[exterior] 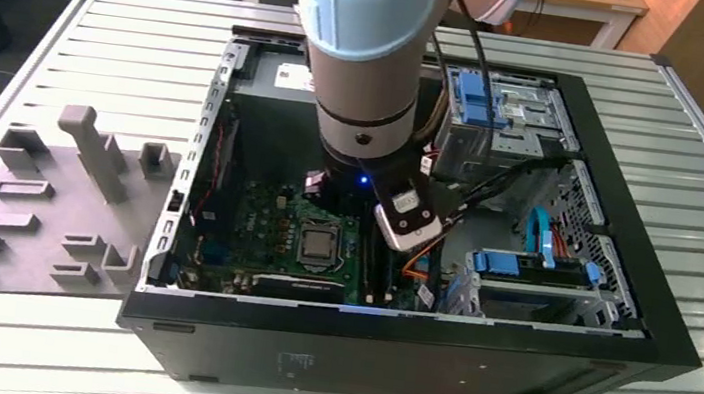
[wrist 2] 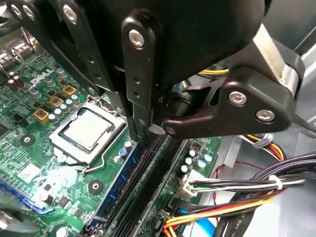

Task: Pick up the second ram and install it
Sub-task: 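Insert the second ram into the second slot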

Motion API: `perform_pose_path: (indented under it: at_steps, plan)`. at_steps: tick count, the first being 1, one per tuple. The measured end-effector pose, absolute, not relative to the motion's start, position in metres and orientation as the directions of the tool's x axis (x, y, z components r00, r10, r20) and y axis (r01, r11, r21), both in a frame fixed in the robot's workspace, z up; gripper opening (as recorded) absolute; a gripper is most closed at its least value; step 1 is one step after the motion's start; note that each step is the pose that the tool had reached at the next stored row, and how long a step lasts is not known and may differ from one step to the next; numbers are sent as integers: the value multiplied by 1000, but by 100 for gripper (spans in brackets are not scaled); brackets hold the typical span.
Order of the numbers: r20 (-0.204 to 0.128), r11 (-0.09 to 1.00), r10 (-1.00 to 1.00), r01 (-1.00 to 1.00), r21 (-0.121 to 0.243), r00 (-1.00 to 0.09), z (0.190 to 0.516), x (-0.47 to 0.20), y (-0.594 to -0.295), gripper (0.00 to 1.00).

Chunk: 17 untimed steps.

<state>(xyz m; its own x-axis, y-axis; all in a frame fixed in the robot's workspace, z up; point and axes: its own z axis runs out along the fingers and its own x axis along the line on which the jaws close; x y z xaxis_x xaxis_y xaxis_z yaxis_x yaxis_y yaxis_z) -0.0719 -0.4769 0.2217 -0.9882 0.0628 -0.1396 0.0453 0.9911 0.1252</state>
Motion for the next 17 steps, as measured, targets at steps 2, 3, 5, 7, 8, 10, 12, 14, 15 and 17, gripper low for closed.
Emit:
perform_pose_path:
  at_steps: [2, 3, 5, 7, 8, 10, 12, 14, 15, 17]
  plan:
    - [-140, 991, 63, 45, 126, -988, 230, -72, -477, 12]
    - [-140, 991, 63, 45, 125, -988, 235, -72, -477, 12]
    - [-140, 991, 63, 45, 125, -988, 244, -72, -477, 12]
    - [-140, 991, 63, 45, 125, -988, 253, -72, -477, 12]
    - [-140, 991, 63, 45, 125, -988, 258, -72, -477, 12]
    - [-140, 991, 63, 45, 125, -988, 267, -72, -477, 12]
    - [-140, 991, 63, 45, 125, -988, 276, -72, -477, 12]
    - [-140, 991, 63, 45, 126, -988, 285, -72, -477, 12]
    - [-140, 991, 63, 45, 125, -988, 290, -72, -477, 12]
    - [-140, 991, 63, 45, 125, -988, 292, -72, -477, 12]
